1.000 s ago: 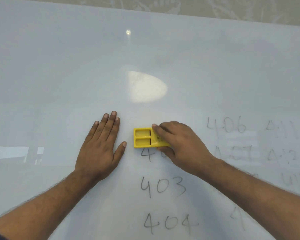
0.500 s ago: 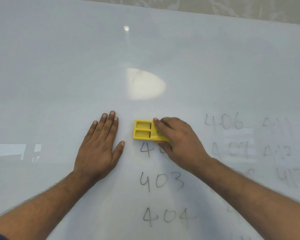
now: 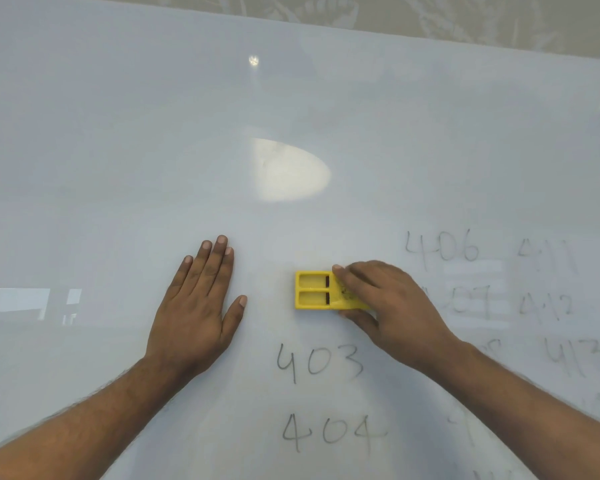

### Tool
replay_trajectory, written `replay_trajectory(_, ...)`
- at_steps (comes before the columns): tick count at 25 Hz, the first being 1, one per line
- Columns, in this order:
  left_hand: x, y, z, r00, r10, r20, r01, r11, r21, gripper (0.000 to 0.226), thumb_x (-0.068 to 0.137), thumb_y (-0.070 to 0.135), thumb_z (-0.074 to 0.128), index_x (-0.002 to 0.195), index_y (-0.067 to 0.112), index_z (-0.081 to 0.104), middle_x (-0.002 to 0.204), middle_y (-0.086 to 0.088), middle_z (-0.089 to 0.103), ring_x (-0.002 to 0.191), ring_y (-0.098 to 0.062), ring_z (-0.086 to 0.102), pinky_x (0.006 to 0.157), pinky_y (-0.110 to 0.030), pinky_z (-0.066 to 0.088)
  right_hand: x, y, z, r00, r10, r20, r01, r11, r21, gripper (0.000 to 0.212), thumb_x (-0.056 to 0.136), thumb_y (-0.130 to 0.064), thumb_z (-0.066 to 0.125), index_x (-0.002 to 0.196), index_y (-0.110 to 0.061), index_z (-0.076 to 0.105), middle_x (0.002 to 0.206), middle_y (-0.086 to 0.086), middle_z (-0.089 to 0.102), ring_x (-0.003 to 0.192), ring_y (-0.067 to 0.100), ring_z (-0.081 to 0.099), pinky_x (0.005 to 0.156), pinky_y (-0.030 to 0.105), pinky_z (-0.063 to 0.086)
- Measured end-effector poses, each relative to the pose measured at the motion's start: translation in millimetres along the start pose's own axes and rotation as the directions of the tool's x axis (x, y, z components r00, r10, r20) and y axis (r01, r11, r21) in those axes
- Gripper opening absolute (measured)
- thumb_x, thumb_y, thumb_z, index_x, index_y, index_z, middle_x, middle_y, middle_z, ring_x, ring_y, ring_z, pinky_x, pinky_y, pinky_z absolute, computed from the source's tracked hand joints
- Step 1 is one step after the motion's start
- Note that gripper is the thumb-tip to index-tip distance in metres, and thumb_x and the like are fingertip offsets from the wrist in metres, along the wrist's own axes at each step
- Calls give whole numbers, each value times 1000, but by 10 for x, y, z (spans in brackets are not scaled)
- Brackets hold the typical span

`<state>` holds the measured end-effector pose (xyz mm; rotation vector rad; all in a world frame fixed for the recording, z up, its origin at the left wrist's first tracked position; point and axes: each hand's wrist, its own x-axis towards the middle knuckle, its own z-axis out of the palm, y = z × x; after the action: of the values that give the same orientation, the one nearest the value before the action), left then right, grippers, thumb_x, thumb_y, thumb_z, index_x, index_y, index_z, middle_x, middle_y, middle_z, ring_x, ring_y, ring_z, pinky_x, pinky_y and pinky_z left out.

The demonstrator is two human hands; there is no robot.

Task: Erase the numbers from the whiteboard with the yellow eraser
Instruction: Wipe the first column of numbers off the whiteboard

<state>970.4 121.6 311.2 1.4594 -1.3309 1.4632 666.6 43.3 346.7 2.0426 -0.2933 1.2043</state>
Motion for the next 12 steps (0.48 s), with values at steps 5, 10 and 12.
replay_trajectory(5,-73,-1,18,1000,6,4,-6,1000,-1,70,103,47,24,161,11,9,170,-4,8,157,-20,7,127,-41,12,132,-204,147,995,76,-59,-71,994,85,57,85,-23,70,136,-7,50,118,10,60,103,30,55,89,41,46)
replay_trajectory(10,-141,14,25,1000,9,10,-8,1000,-12,71,103,48,25,161,10,11,170,-4,9,157,-21,8,127,-40,10,-242,-225,192,998,-55,27,53,997,53,53,91,-27,64,137,-7,49,122,9,58,108,29,55,92,41,47)
replay_trajectory(12,-173,20,24,1000,7,16,-7,1000,-8,71,103,49,24,161,11,11,170,-4,9,157,-21,8,127,-39,9,-343,-130,132,994,-96,53,95,995,22,51,91,-30,62,136,-8,49,122,8,59,108,29,56,93,40,47)
